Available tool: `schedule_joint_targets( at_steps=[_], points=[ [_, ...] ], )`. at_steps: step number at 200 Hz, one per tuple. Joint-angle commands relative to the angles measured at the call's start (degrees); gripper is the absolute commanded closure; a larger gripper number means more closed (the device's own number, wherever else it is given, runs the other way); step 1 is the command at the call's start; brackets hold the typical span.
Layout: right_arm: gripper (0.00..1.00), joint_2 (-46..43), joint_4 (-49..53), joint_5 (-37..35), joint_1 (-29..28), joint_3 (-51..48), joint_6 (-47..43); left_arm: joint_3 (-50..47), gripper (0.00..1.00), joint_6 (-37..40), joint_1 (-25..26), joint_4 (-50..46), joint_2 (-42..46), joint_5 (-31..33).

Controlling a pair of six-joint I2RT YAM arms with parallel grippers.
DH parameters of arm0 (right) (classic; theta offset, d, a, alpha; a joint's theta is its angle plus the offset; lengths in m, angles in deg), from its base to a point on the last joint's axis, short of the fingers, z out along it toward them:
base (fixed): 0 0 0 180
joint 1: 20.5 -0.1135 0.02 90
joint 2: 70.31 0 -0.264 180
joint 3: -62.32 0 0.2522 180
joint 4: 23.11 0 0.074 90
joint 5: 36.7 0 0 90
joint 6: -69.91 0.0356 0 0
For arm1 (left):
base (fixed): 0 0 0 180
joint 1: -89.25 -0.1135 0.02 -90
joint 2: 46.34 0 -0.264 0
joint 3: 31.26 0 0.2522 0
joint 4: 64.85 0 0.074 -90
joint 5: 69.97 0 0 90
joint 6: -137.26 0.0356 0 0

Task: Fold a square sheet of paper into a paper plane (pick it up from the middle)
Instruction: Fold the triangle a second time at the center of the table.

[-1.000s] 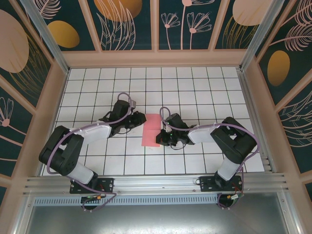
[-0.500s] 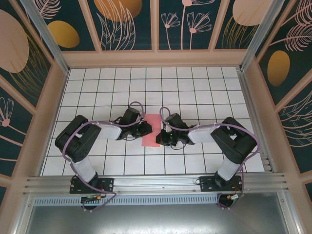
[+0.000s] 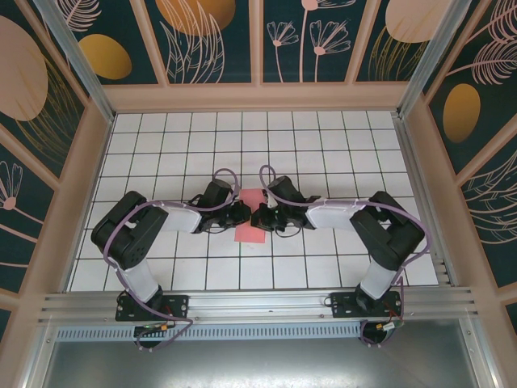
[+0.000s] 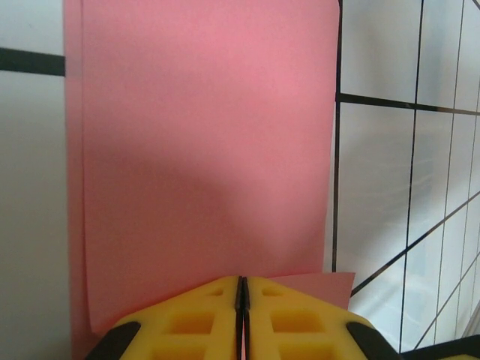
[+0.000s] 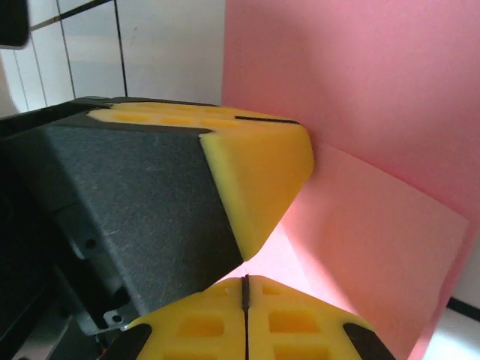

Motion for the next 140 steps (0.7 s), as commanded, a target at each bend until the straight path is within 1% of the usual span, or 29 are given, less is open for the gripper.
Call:
schedule_joint_targets(
  at_steps=[1,33,71,86,117,140],
  points=[
    [0.92,3.3,0.56,-0.15,-0.75,1.96,0.88,-1.5,0.88,-0.05,-0.31,-3.49,-2.21,4.1],
    [0.92,4.75,0.14,-1.21,-0.69,2.3,1.72,-1.52,0.87,-0.26,-0.3,-3.07,-2.1,3.42],
    [0.91,4.47,-1.19,-1.31,-1.15,1.9,2.79,-1.85,0.87,-0.56,-0.28,-2.42,-2.04,2.92],
    [0.92,4.09,-2.6,-2.58,-1.13,0.62,4.76,-1.85,0.87,-0.84,-0.29,-2.52,-1.95,3.05],
    [0.93,3.83,-8.27,-2.36,-1.35,-2.15,9.98,-1.9,0.88,-1.52,-0.31,-2.63,-1.51,3.23],
    [0.93,3.91,-8.34,-3.55,-1.46,-2.75,11.82,-1.68,0.88,-1.48,-0.3,-2.72,-1.51,3.18]
  ],
)
